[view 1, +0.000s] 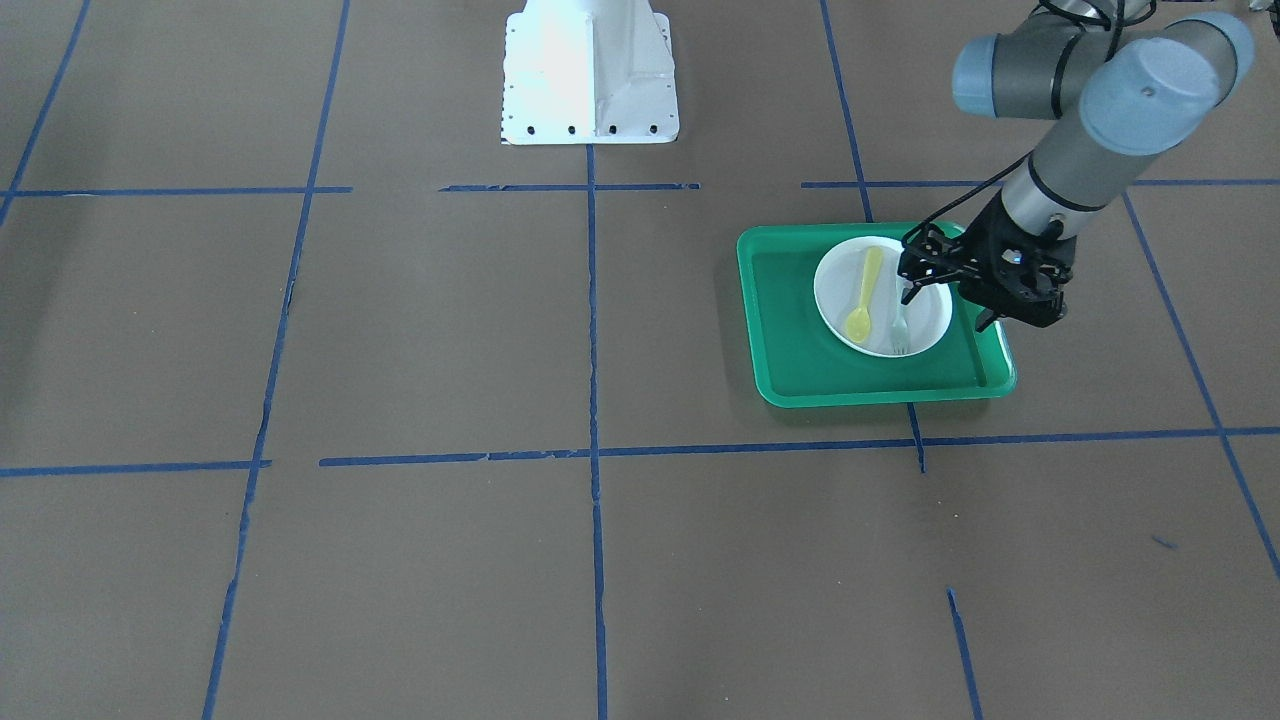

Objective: Place spoon
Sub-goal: 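Move the left gripper over the plate and lower toward the yellow spoon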

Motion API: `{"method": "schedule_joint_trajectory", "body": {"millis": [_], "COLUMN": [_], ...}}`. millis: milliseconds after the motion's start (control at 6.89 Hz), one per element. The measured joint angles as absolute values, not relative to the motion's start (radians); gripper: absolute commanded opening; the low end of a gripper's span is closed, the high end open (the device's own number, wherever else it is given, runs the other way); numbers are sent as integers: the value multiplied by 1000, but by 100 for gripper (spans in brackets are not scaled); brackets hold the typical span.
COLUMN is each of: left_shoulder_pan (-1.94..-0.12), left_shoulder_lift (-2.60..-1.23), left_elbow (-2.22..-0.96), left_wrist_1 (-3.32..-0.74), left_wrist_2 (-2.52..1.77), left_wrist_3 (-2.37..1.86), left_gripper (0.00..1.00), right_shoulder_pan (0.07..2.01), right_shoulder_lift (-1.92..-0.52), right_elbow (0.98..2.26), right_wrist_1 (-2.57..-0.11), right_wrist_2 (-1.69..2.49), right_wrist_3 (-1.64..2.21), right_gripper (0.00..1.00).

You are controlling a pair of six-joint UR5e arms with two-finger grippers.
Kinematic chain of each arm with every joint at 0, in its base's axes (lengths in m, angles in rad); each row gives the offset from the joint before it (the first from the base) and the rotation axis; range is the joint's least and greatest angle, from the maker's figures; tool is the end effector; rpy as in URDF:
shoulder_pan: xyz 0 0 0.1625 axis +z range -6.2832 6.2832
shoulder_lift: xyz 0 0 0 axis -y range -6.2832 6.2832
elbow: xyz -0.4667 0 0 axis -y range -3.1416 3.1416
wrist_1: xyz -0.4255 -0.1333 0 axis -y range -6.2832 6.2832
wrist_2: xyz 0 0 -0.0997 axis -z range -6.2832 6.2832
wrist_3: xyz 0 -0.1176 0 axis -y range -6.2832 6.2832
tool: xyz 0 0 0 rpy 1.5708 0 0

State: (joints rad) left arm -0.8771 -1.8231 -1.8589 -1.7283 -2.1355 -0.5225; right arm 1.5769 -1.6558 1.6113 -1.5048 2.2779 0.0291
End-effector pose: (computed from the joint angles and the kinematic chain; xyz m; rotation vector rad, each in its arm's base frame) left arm 0.3433 -0.5229 0.4076 0.2490 0.8355 0.3572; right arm 0.0599 -0.4867 0.7337 0.0125 -0.7073 0.0261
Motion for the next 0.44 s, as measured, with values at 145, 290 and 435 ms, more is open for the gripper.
{"method": "schedule_joint_trajectory", "body": {"millis": [145, 290, 435], "left_shoulder_pan": [-833, -802, -776], "left_shoulder_lift": [-1817, -1807, -1798], "left_elbow": [-1857, -1847, -1832], "left_wrist_1": [-1751, -1768, -1776], "left_wrist_2": [-2097, -2082, -2076], "left_wrist_3": [-558, -582, -592], "left_gripper": [89, 88, 86], "right_shoulder_pan": [1577, 1577, 1577], "right_shoulder_lift": [-1656, -1655, -1655], "right_elbow": [1611, 1611, 1611], "right_wrist_1": [-1505, -1505, -1505], "right_wrist_2": [2278, 2277, 2277], "right_wrist_3": [29, 29, 29], "right_gripper": [100, 100, 100]}}
